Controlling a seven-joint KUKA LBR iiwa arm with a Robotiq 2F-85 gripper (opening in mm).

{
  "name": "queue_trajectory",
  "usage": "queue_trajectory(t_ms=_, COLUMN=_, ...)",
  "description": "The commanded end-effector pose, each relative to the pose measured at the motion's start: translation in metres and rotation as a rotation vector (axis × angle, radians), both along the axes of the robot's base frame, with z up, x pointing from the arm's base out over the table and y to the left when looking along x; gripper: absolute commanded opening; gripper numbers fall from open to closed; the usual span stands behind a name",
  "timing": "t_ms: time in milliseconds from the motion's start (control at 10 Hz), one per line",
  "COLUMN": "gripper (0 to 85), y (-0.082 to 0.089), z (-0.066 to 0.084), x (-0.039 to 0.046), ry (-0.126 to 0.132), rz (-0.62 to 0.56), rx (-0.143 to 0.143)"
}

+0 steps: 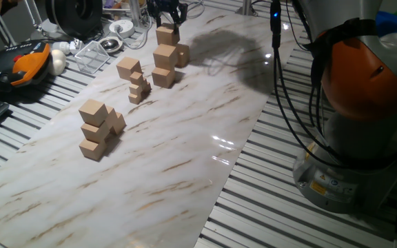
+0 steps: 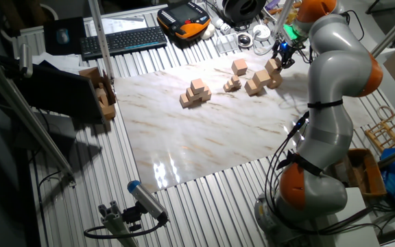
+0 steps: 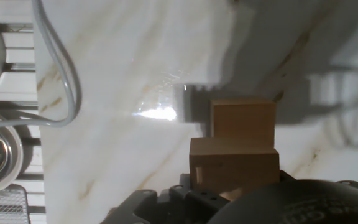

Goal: Stack the blocks into a pyramid shape

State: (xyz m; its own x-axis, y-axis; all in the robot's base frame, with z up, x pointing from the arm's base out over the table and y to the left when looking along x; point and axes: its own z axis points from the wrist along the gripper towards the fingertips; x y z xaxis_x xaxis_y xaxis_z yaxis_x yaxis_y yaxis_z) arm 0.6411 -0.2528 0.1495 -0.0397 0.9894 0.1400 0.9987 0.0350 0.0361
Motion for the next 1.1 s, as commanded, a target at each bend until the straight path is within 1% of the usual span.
queue_trajectory(t_ms=0, gripper=0.0, y=0.000, z=-0.001, x=-0.0021, ry=-0.003, rz=0.004, rx=-0.005)
queue_trajectory(t_ms=200, gripper=0.0, y=-0.002, z=-0.005, x=-0.0071, ry=-0.014, rz=0.013, rx=-0.001)
queue_trajectory(t_ms=300, gripper=0.0, y=-0.001, z=-0.007, x=-0.0091, ry=-0.017, rz=0.009, rx=0.008)
queue_trajectory(t_ms=400, gripper=0.0, y=-0.001, z=-0.008, x=-0.0104, ry=-0.016, rz=0.005, rx=0.011)
queue_trajectory(t_ms=600, gripper=0.0, y=0.001, z=-0.009, x=-0.0115, ry=-0.013, rz=-0.004, rx=0.007)
queue_trajectory(t_ms=1000, gripper=0.0, y=0.003, z=-0.012, x=-0.0135, ry=-0.013, rz=-0.013, rx=0.015)
